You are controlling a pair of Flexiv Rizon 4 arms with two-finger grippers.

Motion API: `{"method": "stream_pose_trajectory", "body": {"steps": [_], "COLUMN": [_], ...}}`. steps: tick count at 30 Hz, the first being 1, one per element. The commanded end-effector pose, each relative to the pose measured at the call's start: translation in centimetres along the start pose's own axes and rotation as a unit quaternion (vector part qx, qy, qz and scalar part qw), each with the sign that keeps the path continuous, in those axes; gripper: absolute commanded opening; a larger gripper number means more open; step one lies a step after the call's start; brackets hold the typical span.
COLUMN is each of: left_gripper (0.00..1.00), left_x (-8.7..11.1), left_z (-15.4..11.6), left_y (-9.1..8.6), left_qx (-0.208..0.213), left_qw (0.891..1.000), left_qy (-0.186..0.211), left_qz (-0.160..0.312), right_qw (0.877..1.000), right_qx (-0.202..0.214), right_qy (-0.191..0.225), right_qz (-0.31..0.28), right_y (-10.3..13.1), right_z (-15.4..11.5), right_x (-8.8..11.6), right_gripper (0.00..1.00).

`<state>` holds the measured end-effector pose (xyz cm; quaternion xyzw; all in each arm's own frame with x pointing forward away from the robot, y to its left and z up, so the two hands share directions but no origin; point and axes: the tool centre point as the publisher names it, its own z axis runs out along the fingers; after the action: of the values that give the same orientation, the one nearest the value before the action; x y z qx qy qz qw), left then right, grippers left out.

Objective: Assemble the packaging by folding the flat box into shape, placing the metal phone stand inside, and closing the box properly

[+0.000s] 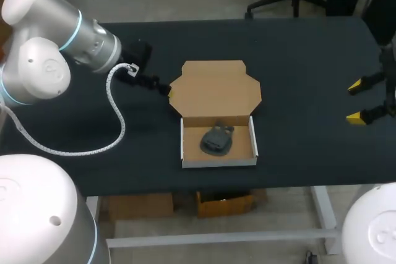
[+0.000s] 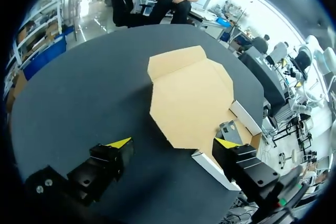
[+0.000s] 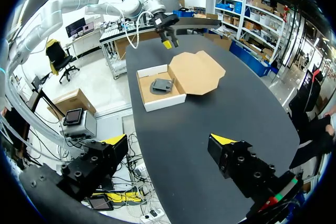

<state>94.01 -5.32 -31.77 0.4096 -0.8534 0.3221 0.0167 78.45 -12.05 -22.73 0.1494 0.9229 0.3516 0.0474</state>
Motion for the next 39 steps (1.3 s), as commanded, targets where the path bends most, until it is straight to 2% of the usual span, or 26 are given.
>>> {"method": "stream_pose_trajectory", "body": {"steps": [1,7,13,27,31,34,37,38,39], "left_gripper": [1.00,1.00,1.00,1.00,1.00,0.93,0.76,0.65,0.60], "left_x": [-1.2,-2.5,-2.9,-2.7,-2.5,-2.3,-2.0,-1.9,-1.8], "left_z": [0.7,1.2,1.8,3.9,4.3,4.7,5.1,5.2,5.3], "left_y": [-0.4,-0.8,-1.1,-1.9,-2.1,-2.2,-2.4,-2.4,-2.4], "left_qx": [0.007,0.015,0.016,0.024,0.026,0.027,0.027,0.027,0.027], "left_qw": [1.000,0.999,0.998,0.990,0.988,0.987,0.985,0.983,0.983], "left_qy": [0.014,0.038,0.064,0.138,0.149,0.160,0.171,0.178,0.180], "left_qz": [0.008,0.003,0.002,-0.010,-0.013,-0.017,-0.018,-0.020,-0.020], "right_qw": [1.000,1.000,1.000,0.999,0.998,0.998,0.998,0.998,0.997], "right_qx": [0.000,0.003,0.005,0.023,0.031,0.036,0.041,0.044,0.046], "right_qy": [0.000,0.008,0.015,0.035,0.035,0.035,0.035,0.034,0.033], "right_qz": [0.000,-0.010,-0.016,-0.031,-0.036,-0.039,-0.042,-0.044,-0.045], "right_y": [0.0,0.6,1.3,2.3,2.6,2.7,2.9,3.0,3.1], "right_z": [-0.1,0.0,0.1,0.6,0.6,0.6,0.7,0.6,0.6], "right_x": [0.1,-0.3,-0.7,-2.0,-2.4,-2.6,-2.9,-3.0,-3.0], "right_gripper": [1.00,1.00,1.00,1.00,1.00,1.00,1.00,1.00,1.00]}}
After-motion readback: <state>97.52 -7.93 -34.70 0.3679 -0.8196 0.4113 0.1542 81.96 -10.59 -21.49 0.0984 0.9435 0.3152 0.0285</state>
